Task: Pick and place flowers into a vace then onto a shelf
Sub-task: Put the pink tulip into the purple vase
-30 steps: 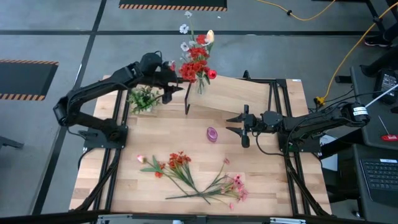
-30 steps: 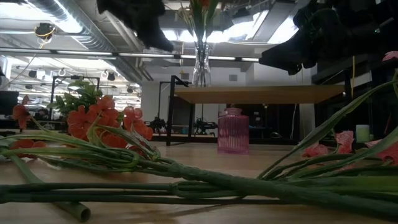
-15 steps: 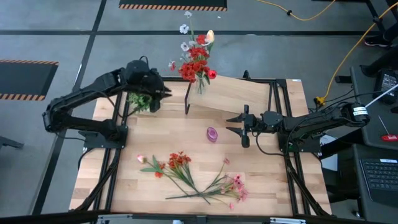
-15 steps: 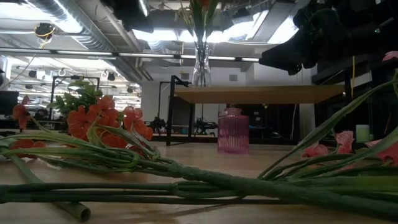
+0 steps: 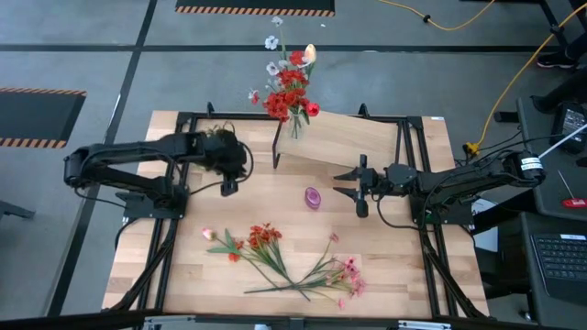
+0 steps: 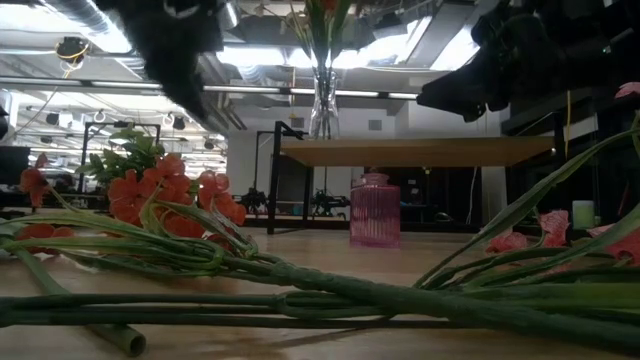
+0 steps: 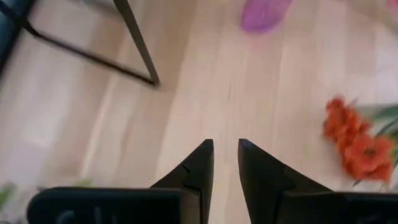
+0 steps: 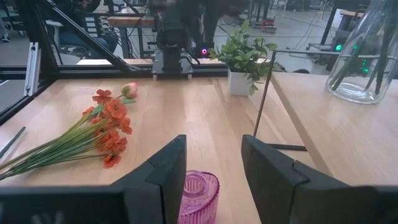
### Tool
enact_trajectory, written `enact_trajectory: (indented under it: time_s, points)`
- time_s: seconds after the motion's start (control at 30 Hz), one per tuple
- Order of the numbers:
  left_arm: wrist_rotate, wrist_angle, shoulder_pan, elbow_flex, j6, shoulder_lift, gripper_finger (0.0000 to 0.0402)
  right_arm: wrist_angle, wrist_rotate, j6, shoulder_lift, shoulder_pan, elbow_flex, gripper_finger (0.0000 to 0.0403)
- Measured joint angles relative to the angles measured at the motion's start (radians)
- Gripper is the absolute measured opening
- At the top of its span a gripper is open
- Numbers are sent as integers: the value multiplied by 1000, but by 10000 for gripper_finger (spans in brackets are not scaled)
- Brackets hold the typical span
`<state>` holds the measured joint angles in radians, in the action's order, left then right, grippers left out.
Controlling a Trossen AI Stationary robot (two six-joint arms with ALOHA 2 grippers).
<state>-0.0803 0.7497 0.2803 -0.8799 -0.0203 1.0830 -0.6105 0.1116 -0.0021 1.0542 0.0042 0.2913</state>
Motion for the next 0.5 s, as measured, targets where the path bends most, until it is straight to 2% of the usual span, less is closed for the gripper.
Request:
enact_trajectory:
  time_s: [0.2,0.37,0.5]
  points:
    - [2,-111,-27,139,-20,4,63,7,0,-1,0,0,0,157]
    - [65,-160,-112,153,20,3,11,13,0,-2,0,0,0,157]
    - [112,-227,-221,153,52,3,2,15,0,-2,0,0,0,157]
